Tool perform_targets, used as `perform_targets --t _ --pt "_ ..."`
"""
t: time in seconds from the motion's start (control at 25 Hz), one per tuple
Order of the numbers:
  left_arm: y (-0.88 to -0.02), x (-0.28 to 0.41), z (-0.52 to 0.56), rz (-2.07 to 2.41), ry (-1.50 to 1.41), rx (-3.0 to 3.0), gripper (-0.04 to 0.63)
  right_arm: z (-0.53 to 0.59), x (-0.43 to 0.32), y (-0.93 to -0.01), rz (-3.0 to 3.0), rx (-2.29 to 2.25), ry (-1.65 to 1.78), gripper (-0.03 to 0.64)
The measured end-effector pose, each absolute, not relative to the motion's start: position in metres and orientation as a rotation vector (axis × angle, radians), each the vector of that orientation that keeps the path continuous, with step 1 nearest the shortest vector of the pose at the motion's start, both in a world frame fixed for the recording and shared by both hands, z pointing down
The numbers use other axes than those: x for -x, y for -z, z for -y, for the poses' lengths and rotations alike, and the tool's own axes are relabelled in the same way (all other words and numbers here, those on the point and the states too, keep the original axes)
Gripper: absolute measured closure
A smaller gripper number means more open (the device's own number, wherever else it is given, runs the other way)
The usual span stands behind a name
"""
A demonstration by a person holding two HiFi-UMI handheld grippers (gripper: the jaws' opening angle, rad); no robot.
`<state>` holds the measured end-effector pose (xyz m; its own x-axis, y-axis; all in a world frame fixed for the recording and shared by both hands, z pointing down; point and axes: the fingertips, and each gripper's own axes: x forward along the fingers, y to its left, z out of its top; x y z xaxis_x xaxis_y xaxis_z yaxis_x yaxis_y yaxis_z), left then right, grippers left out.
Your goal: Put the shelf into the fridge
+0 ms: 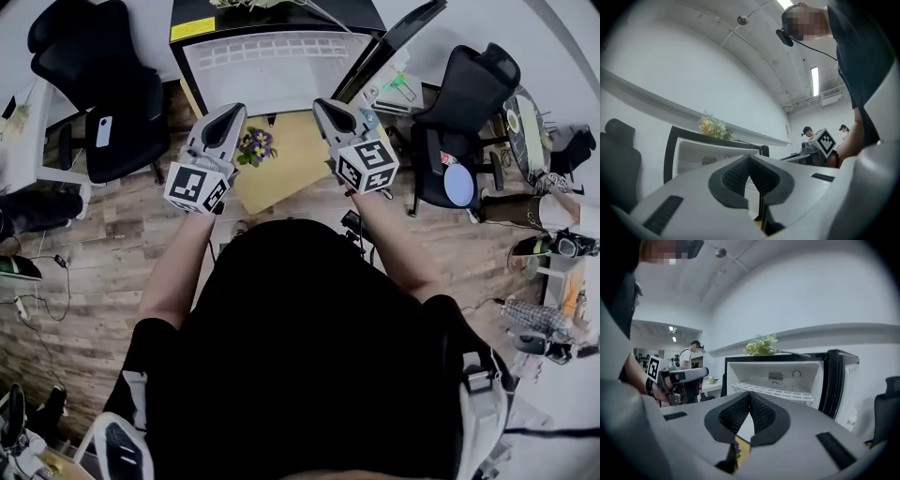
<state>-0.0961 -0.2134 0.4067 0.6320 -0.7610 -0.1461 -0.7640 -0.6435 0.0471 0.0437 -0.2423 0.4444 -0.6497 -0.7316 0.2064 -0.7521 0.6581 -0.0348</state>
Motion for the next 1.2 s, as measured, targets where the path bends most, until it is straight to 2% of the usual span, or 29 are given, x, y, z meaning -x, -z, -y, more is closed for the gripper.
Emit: perform_targets --t 0.2,0.72,1.2 --pt "-0.401 0.097 0.212 -1.333 -0.224 2.796 0.578 0.235 -0.039 -0.429 2.653 -1.184 0.081 0.603" --pt "-0.391 0.106 0.215 -1.367 -0.25 2.77 0.578 0.223 -0.034 -0.397 2.685 -1.263 0.454 0.603" --pt "-0.398 0.114 0.219 -1.39 -0.23 2.764 0.578 0.236 -0.039 -0.417 2.64 -1.302 0.316 0.603"
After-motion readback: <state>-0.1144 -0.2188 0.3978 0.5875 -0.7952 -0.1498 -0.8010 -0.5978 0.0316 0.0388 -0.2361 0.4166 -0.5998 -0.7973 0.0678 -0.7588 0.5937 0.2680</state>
